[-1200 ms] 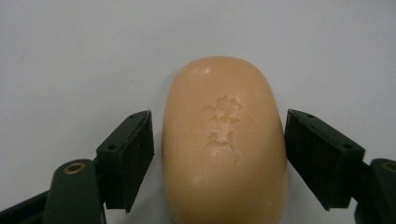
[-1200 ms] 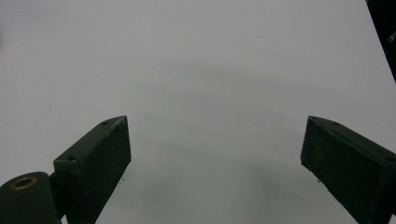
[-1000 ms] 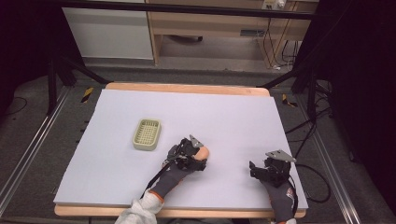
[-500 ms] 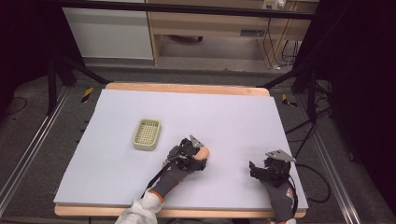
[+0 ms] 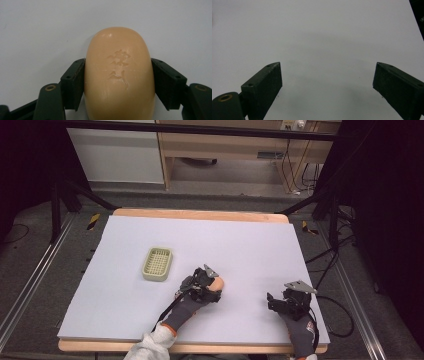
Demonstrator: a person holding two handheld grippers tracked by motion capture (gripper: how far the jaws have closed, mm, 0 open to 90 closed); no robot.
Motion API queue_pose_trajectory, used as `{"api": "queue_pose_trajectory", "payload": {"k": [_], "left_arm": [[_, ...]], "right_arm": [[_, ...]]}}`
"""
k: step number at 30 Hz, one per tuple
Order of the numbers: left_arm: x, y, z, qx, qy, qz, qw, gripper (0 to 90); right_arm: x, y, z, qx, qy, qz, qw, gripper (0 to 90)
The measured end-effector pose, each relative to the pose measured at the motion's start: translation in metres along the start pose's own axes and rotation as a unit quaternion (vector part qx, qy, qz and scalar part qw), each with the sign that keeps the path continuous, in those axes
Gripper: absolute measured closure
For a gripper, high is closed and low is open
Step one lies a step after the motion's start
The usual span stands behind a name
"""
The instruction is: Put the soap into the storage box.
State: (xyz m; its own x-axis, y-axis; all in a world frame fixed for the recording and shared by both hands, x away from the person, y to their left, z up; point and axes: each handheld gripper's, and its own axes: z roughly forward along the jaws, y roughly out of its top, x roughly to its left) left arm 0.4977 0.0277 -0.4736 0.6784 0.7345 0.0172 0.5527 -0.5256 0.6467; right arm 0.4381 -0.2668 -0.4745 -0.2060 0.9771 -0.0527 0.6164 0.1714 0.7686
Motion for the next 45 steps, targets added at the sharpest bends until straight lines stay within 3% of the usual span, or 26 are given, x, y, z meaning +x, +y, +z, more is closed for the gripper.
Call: {"api": "queue_pose_trajectory", "payload": {"k": [11,25,45], "left_arm": [[0.003,0.001,-0.004,0.000,0.006,-0.004,1.0000,31.5],[0.007,0.000,-0.033,-0.020,0.001,0.002,0.9998,31.5],[0.033,-0.015,-0.074,-0.039,0.012,-0.012,0.9991,31.5]], "right_arm": [[0.000,0.000,0.000,0.000,0.001,0.003,1.0000,9.0],[0.000,0.000,0.000,0.000,0.001,0.003,1.0000,9.0],[0.000,0.000,0.000,0.001,-0.001,0.003,1.0000,9.1]]}}
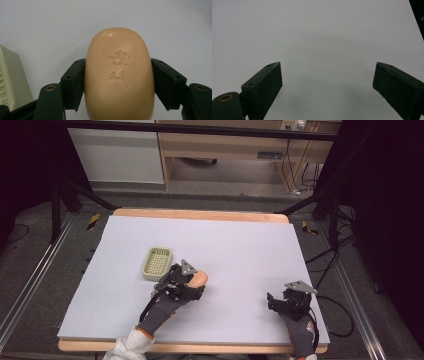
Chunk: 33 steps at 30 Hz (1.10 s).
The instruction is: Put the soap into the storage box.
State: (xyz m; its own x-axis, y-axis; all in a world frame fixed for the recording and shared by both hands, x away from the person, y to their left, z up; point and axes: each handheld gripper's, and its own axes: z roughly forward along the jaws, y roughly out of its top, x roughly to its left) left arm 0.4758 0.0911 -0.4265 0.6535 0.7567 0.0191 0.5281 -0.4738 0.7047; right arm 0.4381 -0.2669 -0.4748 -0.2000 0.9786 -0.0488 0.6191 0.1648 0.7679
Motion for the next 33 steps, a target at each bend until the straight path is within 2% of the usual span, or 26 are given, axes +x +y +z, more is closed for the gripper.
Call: {"api": "queue_pose_trajectory", "payload": {"k": [5,7,9,15,17,20,25,33], "left_arm": [[0.008,-0.007,-0.007,-0.002,0.005,-0.003,1.0000,31.5],[0.010,-0.010,-0.009,-0.003,0.006,-0.010,0.9999,31.5],[0.013,-0.011,-0.011,-0.002,0.009,-0.007,0.9999,31.5],[0.019,-0.014,-0.017,-0.007,0.010,-0.019,0.9997,31.5],[0.023,-0.014,-0.020,-0.015,0.017,-0.025,0.9994,31.5],[0.027,-0.015,-0.023,-0.011,0.018,-0.022,0.9995,31.5],[0.037,-0.016,-0.027,-0.019,0.028,-0.036,0.9988,31.5],[0.046,-0.013,-0.034,-0.023,0.040,-0.037,0.9983,31.5]], "right_arm": [[0.000,0.000,0.000,0.000,0.000,0.000,1.0000,9.1],[0.000,0.000,0.001,0.000,0.000,-0.002,1.0000,9.1],[0.001,0.000,0.001,0.001,-0.001,-0.001,1.0000,9.1],[0.002,0.000,0.000,0.001,0.002,-0.004,1.0000,9.2],[0.003,0.000,0.000,0.000,0.005,-0.007,1.0000,9.2],[0.003,0.000,0.000,-0.001,0.006,-0.005,1.0000,9.2],[0.002,0.000,0.000,0.001,0.008,-0.004,1.0000,9.2],[0.003,0.000,0.000,-0.001,0.009,-0.007,0.9999,9.2]]}}
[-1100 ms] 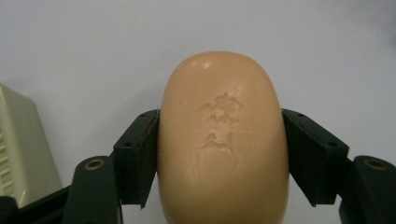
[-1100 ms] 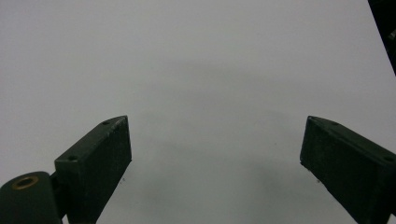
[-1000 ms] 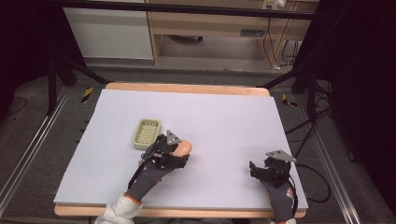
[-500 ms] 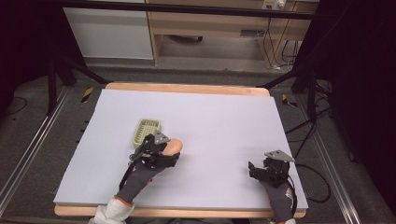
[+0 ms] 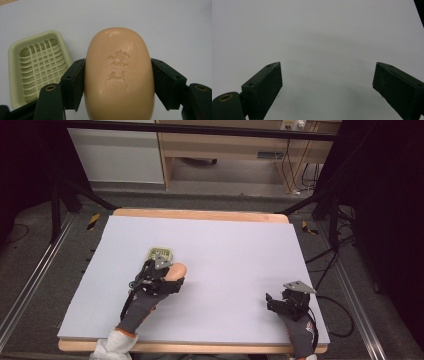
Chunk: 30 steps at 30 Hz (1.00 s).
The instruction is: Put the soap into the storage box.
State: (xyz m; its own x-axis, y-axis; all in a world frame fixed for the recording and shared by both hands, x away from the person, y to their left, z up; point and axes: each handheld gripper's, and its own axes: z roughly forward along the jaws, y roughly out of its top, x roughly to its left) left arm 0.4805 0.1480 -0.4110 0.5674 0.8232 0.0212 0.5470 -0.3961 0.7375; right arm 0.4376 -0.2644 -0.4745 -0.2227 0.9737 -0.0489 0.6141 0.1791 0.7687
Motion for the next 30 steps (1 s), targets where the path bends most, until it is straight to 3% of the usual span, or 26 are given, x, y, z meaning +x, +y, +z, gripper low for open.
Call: {"api": "queue_pose_trajectory", "payload": {"k": [30], "left_arm": [[0.042,0.009,0.004,-0.011,0.032,-0.041,0.9986,31.5]], "right_arm": [[0.001,0.002,0.002,0.001,0.001,-0.003,1.0000,9.2]]}}
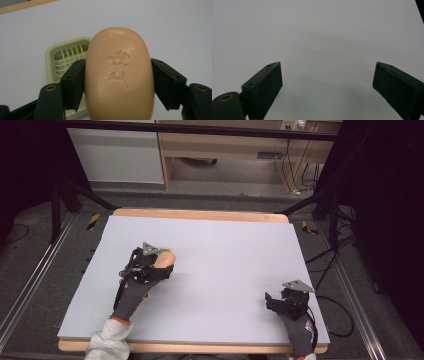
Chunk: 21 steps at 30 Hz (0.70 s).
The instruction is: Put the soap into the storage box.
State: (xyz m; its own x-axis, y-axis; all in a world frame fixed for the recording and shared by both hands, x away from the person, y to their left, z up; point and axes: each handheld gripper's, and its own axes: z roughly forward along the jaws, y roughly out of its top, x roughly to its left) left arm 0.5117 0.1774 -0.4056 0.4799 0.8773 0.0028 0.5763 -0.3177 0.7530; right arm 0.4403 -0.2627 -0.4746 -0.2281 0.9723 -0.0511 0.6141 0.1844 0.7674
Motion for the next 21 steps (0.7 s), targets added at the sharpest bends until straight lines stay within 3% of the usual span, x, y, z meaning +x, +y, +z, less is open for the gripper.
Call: {"api": "queue_pose_trajectory", "payload": {"k": [21], "left_arm": [[0.021,0.001,0.016,0.006,0.017,-0.027,0.9995,31.5]], "right_arm": [[0.001,0.001,0.003,0.004,0.000,0.001,1.0000,9.3]]}}
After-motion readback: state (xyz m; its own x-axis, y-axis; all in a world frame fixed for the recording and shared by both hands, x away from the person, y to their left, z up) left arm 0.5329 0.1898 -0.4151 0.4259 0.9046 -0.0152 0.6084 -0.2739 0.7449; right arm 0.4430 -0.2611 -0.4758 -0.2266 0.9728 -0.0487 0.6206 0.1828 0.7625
